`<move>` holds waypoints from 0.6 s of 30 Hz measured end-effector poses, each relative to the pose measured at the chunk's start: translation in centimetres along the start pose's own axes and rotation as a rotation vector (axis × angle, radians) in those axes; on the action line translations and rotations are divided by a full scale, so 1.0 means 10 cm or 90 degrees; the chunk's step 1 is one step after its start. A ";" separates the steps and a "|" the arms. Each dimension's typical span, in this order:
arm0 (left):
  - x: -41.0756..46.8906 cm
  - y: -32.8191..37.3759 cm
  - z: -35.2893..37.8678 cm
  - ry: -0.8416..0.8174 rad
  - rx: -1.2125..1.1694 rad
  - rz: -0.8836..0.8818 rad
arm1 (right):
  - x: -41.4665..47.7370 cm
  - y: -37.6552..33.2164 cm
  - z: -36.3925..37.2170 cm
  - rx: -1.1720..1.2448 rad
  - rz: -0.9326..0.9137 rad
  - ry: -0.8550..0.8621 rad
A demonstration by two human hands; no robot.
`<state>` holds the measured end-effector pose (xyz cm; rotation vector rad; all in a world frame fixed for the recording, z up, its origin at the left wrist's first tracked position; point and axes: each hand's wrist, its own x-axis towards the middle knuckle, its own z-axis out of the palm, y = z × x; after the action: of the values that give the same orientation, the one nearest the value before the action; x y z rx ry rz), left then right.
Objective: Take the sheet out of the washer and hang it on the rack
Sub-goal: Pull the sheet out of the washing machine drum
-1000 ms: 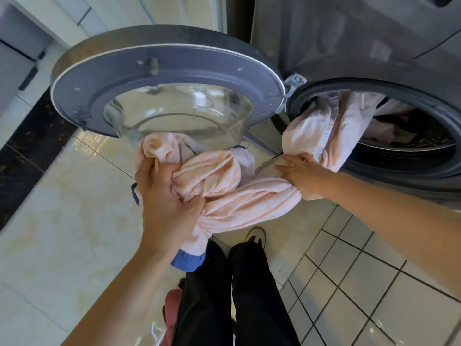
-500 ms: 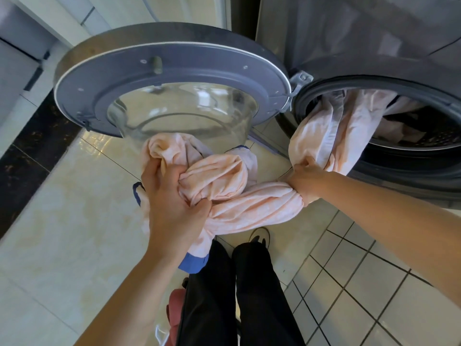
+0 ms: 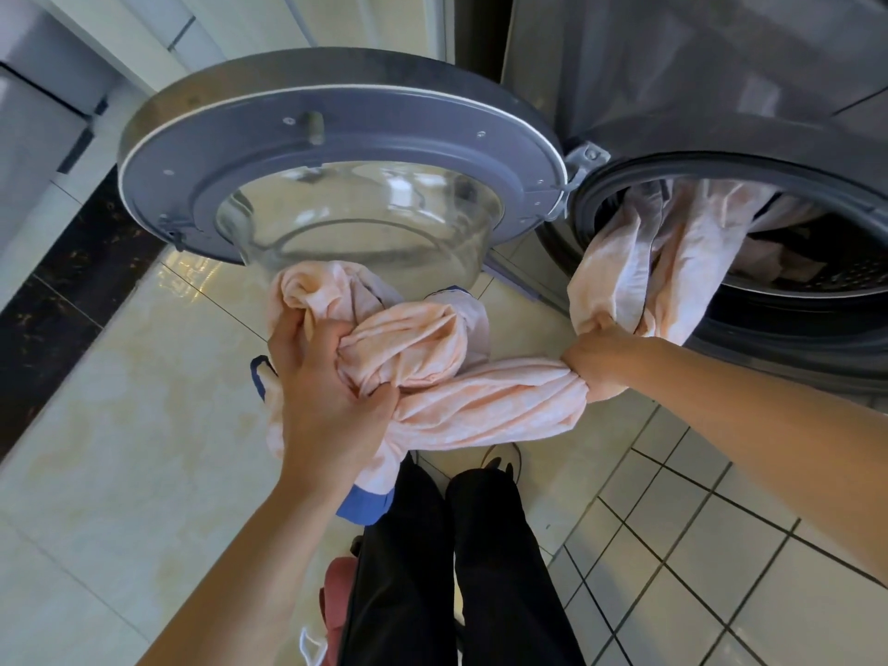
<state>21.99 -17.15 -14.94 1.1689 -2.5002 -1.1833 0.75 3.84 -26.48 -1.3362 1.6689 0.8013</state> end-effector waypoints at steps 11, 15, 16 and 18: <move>0.03 -0.06 0.08 0.060 0.140 -0.056 | -0.60 -0.23 -0.07 0.555 0.278 0.311; -0.01 -0.03 0.18 0.016 0.156 -0.046 | -0.88 -0.35 -0.29 0.719 0.188 0.306; -0.02 -0.02 0.21 0.005 0.148 -0.042 | -0.94 -0.39 -0.35 0.739 0.170 0.319; -0.05 0.04 0.28 -0.014 0.127 -0.039 | -1.04 -0.47 -0.47 0.798 0.158 0.364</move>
<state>20.91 -15.01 -16.44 1.2947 -2.6664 -0.9829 5.21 3.27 -14.97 -0.4398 2.1687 -0.5818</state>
